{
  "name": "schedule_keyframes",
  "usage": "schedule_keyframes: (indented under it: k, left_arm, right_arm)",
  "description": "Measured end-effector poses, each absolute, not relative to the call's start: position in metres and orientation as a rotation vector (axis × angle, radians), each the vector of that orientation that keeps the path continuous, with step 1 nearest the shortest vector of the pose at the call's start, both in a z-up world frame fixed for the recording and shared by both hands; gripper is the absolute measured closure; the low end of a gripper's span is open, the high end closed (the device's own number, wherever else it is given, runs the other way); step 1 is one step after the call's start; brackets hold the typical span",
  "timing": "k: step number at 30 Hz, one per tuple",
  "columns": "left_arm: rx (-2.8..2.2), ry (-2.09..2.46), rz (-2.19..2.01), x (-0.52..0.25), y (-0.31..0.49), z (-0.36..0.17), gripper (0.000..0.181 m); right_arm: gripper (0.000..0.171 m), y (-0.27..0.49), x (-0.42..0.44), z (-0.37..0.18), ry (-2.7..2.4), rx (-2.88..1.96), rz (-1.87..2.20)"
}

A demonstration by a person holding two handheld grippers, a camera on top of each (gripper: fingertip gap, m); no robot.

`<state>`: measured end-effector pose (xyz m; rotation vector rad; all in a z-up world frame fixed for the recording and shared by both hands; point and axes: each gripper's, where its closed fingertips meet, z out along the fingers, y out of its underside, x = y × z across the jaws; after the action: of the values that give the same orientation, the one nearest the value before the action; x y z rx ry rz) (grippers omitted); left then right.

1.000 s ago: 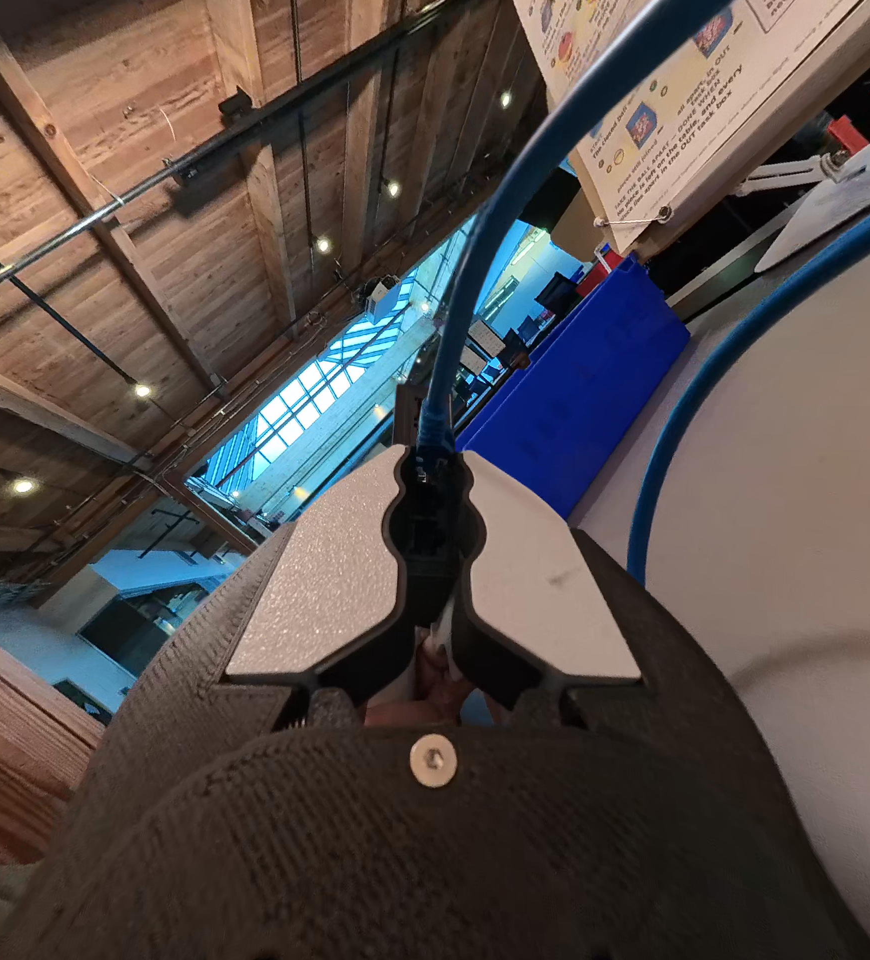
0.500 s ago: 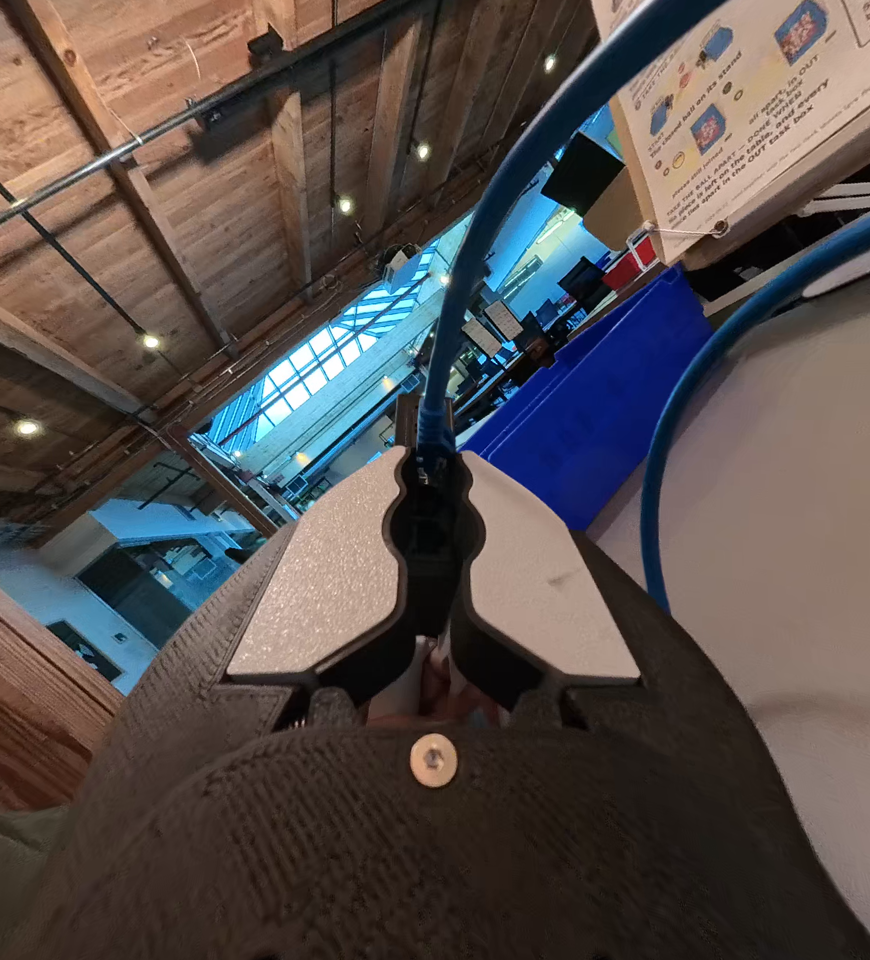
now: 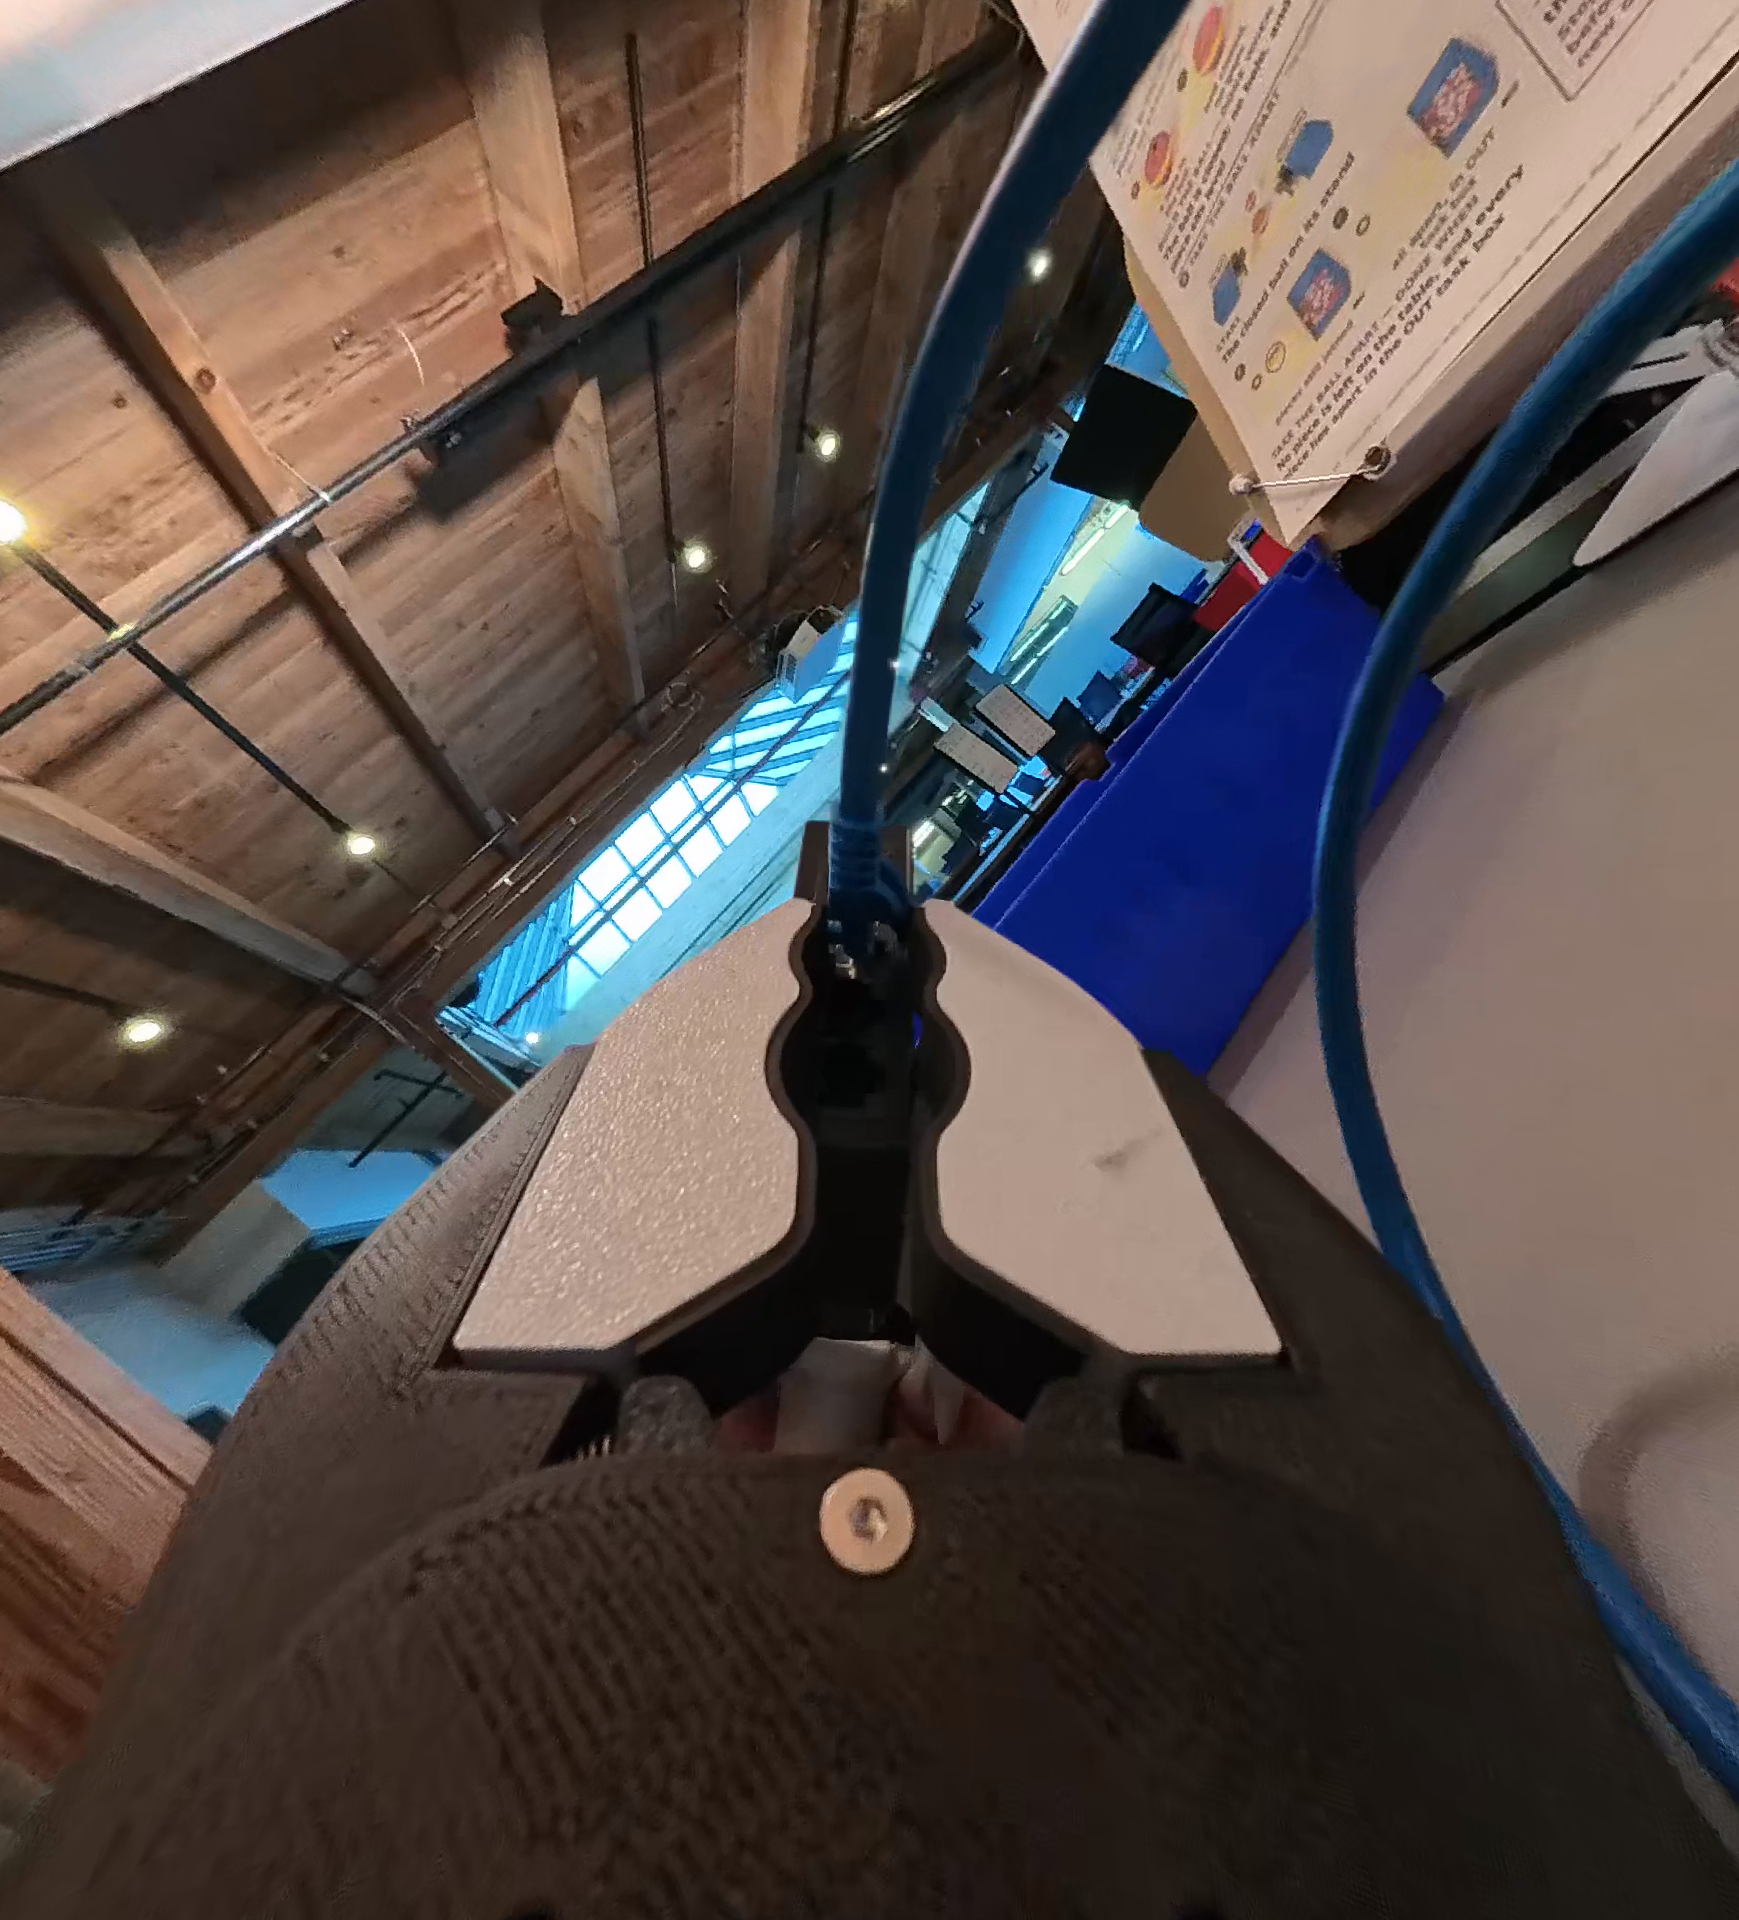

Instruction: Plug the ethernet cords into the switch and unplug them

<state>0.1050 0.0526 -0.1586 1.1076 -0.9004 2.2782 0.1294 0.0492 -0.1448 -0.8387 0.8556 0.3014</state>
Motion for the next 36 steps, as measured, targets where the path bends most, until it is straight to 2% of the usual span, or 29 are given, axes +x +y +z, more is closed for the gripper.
schedule_keyframes:
  k: [16,36]
  left_arm:
    - [1.182,-0.774,2.274,0.112,0.062,-0.162,0.154]
    - [1.175,-0.87,2.264,0.11,0.054,-0.166,0.154]
  right_arm:
    - [0.157,0.053,0.129,-0.154,0.891,-0.841,0.284]
    - [0.157,0.051,0.132,-0.156,0.897,-0.778,0.305]
